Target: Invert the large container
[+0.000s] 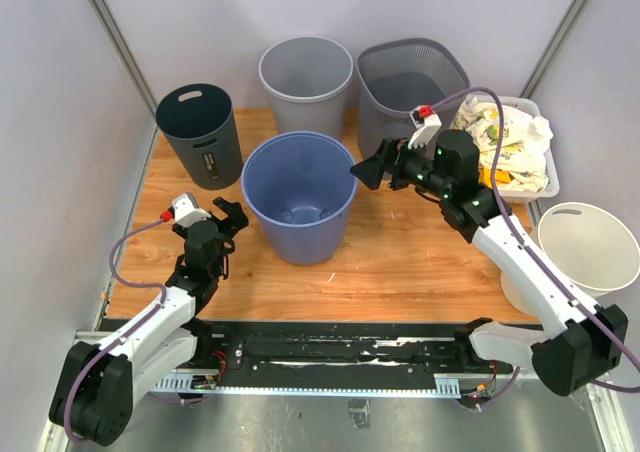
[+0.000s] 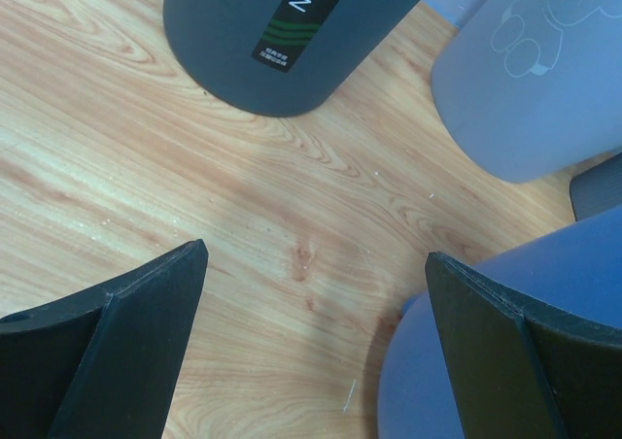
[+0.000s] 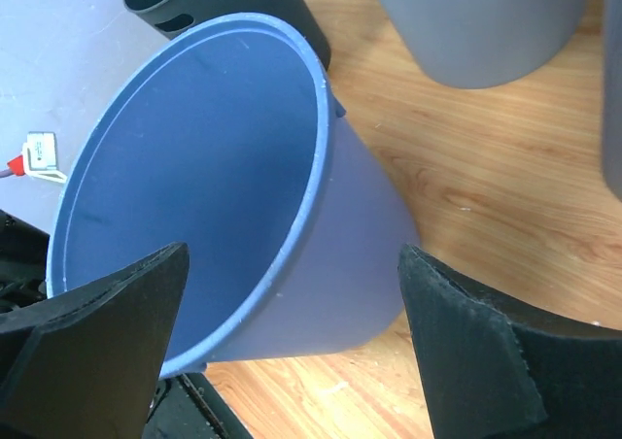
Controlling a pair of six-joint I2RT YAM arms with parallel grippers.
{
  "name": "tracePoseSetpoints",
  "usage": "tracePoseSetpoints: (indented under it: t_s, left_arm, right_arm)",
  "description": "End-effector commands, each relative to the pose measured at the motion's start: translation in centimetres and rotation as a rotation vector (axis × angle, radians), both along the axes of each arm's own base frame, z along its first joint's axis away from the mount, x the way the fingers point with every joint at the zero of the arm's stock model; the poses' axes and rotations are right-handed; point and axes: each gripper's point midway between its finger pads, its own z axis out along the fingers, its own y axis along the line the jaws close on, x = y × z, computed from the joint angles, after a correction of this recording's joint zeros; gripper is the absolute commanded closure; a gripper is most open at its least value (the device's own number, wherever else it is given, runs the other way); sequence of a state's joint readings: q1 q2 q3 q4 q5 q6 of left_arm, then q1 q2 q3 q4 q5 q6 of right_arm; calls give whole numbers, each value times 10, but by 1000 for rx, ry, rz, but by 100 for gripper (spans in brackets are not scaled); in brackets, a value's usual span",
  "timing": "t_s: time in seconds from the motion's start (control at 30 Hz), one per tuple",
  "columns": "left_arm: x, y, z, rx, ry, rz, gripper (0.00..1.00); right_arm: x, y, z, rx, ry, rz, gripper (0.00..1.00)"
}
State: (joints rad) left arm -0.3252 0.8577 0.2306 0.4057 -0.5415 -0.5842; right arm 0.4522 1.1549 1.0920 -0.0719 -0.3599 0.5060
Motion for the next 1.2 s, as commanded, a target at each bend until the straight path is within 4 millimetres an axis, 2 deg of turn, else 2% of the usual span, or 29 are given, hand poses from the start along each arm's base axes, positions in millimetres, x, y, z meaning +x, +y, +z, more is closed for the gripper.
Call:
tracePoseSetpoints:
  t_s: [0.0, 0.13, 0.4, 0.5, 0.57, 0.63, 0.73, 0.8, 0.9, 1.03, 1.17]
  left_arm:
    - [5, -1, 12, -9, -21, 14, 0]
    - [4, 1, 13, -16, -29, 23, 0]
    - [4, 0, 11, -16, -24, 21, 1]
    - [4, 1, 12, -17, -24, 25, 0]
    - [4, 1, 13, -18, -29, 24, 0]
    - [4, 1, 12, -20, -30, 23, 0]
    - [4, 1, 13, -21, -31, 24, 0]
    - [4, 0, 13, -21, -30, 23, 0]
    - [4, 0, 13, -22, -31, 24, 0]
    - [4, 0, 14, -27, -36, 21, 0]
    - [4, 0, 15, -30, -37, 21, 0]
  right_arm:
    - [-4, 27, 12, 47, 8, 87, 12]
    - [0, 36, -4, 47, 26, 91, 20]
    - [3, 52, -21, 51, 24, 113, 37]
    - [4, 60, -28, 25, 49, 135, 46]
    - [4, 61, -31, 16, 57, 137, 58]
    - [5, 61, -33, 10, 60, 131, 66]
    - [7, 58, -35, -22, 70, 111, 75]
    - [9, 55, -34, -47, 71, 99, 87]
    - [10, 51, -29, -91, 72, 83, 96]
    - [10, 39, -25, -154, 79, 41, 99]
    - [8, 24, -9, -210, 51, -6, 99]
